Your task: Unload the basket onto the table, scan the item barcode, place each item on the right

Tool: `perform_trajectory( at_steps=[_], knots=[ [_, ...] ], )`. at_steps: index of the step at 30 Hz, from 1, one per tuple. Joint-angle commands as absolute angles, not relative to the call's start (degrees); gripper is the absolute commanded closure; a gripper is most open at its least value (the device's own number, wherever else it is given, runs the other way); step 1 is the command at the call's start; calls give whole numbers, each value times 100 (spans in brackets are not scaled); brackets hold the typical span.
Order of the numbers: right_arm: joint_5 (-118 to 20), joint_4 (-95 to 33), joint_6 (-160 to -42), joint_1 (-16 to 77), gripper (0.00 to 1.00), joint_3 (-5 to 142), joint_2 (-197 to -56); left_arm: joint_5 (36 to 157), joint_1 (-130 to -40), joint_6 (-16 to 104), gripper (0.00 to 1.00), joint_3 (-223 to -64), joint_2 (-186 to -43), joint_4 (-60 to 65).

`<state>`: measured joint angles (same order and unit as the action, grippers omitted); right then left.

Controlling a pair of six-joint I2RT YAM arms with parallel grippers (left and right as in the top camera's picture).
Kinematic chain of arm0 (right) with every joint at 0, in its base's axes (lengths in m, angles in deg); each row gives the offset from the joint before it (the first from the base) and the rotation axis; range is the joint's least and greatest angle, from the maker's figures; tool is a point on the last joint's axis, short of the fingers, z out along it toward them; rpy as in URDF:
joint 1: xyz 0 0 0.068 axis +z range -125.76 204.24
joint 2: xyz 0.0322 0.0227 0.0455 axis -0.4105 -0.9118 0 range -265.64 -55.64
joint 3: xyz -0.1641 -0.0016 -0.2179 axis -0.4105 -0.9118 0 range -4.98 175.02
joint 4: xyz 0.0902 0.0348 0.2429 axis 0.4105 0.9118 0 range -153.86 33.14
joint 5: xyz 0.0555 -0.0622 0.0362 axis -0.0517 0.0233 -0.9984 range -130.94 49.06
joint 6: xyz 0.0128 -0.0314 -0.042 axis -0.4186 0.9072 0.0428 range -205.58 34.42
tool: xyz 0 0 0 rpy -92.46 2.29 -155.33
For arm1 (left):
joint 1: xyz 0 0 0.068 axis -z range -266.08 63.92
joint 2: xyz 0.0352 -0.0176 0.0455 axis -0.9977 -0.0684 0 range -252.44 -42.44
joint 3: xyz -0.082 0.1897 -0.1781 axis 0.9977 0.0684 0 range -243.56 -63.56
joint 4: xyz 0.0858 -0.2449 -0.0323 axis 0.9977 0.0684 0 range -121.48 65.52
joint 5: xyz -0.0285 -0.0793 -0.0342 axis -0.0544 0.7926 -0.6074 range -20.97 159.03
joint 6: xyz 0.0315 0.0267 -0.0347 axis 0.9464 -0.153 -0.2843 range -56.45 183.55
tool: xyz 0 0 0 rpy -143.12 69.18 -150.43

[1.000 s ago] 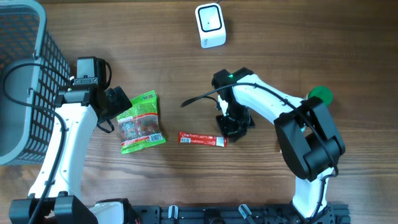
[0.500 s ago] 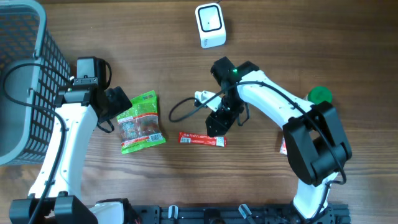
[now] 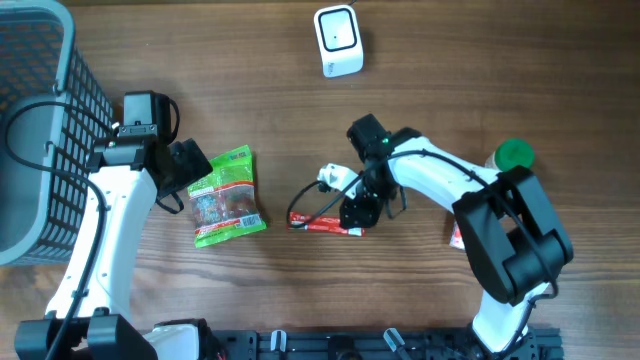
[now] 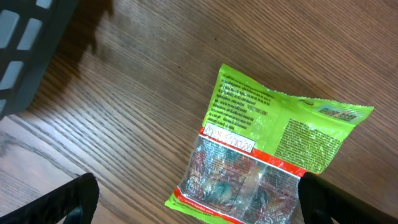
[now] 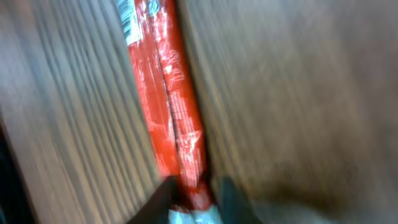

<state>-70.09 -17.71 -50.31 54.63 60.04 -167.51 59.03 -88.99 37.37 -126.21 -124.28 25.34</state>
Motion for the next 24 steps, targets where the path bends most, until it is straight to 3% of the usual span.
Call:
perform_trajectory(
  at_steps=[1,5,7,14,24],
  knots=[
    [-7210,-1642,-4990,5478,87,5761,-16869,5916,-8926,3783,0,-12702,-12408,2534],
    [-7212,-1596,-5381,5478,86,5761,-16869,5916,-8926,3783,0,-12700,-12408,2534],
    [-7215,-1601,-5554,5478,96,5761,-16869,5916,-8926,3783,0,-12700,-12408,2534],
    [-7628,-1380,-6904,5433,96,6249,-16661,5916,-8923,3783,0,-12700,-12408,2534],
    [-8093,-1432,-7449,5433,96,6530,-14513,5916,-8926,3783,0,-12702,-12408,2534]
  ],
)
